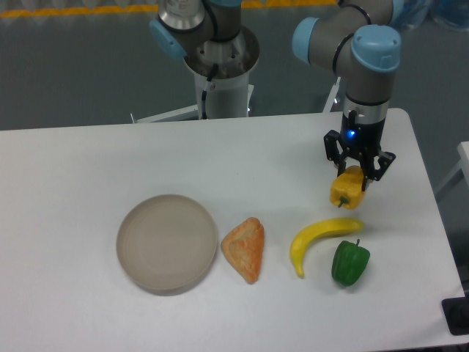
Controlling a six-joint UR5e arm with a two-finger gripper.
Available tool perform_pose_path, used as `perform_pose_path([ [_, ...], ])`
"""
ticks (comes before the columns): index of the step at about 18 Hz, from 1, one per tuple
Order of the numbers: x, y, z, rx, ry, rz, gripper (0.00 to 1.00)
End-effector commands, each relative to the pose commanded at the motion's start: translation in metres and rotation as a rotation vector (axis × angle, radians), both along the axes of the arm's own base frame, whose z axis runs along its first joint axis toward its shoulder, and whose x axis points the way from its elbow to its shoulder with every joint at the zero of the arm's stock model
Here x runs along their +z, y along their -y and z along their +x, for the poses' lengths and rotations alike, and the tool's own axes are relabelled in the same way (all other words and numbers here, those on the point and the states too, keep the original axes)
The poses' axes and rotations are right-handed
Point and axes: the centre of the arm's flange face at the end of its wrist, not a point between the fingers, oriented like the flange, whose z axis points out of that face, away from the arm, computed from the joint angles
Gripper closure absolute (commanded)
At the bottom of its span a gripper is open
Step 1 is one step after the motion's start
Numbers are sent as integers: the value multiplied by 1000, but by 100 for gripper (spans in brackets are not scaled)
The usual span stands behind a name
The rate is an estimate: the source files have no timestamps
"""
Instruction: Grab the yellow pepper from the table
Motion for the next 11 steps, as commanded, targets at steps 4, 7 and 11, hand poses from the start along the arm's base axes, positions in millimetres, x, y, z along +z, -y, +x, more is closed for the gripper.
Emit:
perform_pose_path([
  [4,9,-37,3,4,-20,-6,56],
  [7,9,-57,3,10,-23,1,56],
  [11,10,-58,4,10,-25,4,56],
])
